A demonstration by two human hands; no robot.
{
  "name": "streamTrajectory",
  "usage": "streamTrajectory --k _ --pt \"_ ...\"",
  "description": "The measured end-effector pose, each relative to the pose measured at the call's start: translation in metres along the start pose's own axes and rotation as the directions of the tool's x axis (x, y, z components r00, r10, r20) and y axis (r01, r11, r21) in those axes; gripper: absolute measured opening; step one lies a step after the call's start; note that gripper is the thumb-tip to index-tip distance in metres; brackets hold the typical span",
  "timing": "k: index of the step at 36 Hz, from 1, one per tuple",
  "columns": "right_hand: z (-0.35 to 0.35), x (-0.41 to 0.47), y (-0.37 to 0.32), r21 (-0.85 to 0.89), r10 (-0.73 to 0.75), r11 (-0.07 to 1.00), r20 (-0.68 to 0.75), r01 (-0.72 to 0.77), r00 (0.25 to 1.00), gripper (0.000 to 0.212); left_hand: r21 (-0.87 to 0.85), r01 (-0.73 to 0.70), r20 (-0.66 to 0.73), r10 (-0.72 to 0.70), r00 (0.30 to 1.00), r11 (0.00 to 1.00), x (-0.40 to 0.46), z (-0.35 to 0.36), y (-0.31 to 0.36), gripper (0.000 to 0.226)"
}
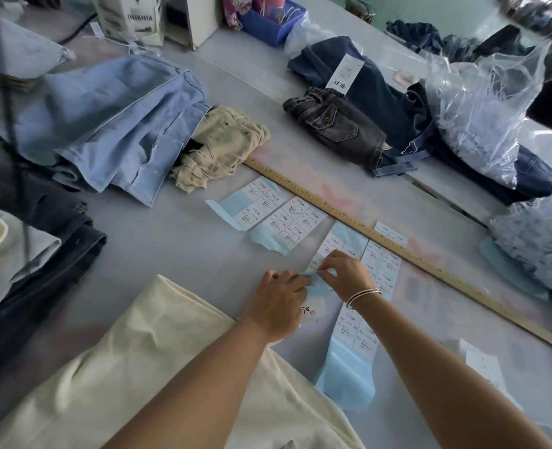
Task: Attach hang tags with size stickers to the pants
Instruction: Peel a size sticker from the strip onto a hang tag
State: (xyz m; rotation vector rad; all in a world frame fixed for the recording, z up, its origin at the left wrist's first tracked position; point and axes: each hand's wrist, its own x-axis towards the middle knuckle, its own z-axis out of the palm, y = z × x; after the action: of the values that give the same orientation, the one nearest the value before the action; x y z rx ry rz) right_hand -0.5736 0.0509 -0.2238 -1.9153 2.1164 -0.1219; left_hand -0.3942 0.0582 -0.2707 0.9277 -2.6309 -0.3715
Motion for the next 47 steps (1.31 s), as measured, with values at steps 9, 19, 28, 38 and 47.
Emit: streamTrajectory --k 9,19,28,38,47 --pt "0.005 -0.001 -0.001 0.091 0.063 0.994 -0.063 -0.057 0.996 0.005 0.01 -0.014 -0.026 0.014 1.0 1.0 0.0 0.0 0.0 0.025" --pt "0.003 0.002 0.005 0.236 0.152 0.962 -0.033 -0.14 0.988 0.009 0.02 -0.006 0.021 0.005 1.0 1.0 0.0 -0.001 0.001 0.028" --pt "0.002 0.001 0.006 0.226 0.11 0.969 -0.044 -0.097 0.993 0.017 0.01 -0.004 0.043 0.004 0.999 1.0 0.001 -0.003 0.001 0.028" --pt "0.011 -0.014 0.014 -0.102 -0.045 0.994 0.003 0.045 0.999 0.027 -0.034 0.001 0.121 0.003 0.993 0.999 0.002 0.001 -0.001 0.04" --pt "0.005 -0.006 0.003 -0.424 -0.195 0.88 0.093 0.216 0.976 0.028 -0.036 -0.006 0.092 0.01 0.996 0.999 0.001 -0.002 -0.001 0.041"
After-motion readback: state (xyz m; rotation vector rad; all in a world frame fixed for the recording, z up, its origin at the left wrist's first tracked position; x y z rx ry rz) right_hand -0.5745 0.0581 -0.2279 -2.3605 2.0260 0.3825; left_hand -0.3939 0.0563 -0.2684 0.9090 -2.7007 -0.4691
